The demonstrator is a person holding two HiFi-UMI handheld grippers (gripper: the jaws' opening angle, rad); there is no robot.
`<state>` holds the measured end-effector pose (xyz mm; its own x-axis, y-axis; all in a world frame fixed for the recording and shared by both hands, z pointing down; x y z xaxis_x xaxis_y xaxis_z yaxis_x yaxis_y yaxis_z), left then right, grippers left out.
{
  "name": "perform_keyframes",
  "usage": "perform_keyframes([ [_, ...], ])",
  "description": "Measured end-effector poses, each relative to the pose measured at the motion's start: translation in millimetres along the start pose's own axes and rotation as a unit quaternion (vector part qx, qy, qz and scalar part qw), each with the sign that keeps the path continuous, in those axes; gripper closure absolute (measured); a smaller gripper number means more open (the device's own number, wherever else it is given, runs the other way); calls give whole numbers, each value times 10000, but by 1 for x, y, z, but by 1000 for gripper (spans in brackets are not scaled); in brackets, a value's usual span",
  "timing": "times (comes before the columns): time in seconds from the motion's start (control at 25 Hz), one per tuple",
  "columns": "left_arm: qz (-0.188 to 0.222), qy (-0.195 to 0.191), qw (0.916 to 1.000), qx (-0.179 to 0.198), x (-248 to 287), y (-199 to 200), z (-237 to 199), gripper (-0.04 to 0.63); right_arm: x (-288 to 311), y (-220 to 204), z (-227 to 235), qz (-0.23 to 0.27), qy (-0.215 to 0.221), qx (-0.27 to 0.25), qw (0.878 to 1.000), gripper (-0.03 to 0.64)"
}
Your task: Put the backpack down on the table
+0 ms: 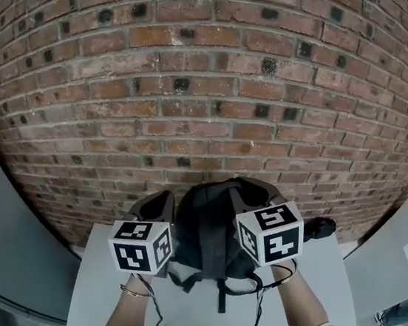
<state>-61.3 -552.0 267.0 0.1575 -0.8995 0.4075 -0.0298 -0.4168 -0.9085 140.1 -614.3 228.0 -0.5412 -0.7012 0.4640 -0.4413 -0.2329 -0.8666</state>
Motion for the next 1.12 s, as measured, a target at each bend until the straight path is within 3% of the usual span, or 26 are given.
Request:
perform_keyframes([
  [1.12,-237,-198,9995,-100,-59,-50,19,583,-34,-36,-57,-92,-227,195,9995,565],
])
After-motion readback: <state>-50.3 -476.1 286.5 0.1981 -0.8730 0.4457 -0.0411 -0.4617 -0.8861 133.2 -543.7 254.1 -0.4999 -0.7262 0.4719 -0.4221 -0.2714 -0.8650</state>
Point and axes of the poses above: the fingertips, and each gripper's own axes: x forward along the fingers, z to its right, y out of its top, the point moved 9 cm from there along -x, backward along the fingers, and after that the axes turned 15 degrees about -z, right-handed, at the moved point
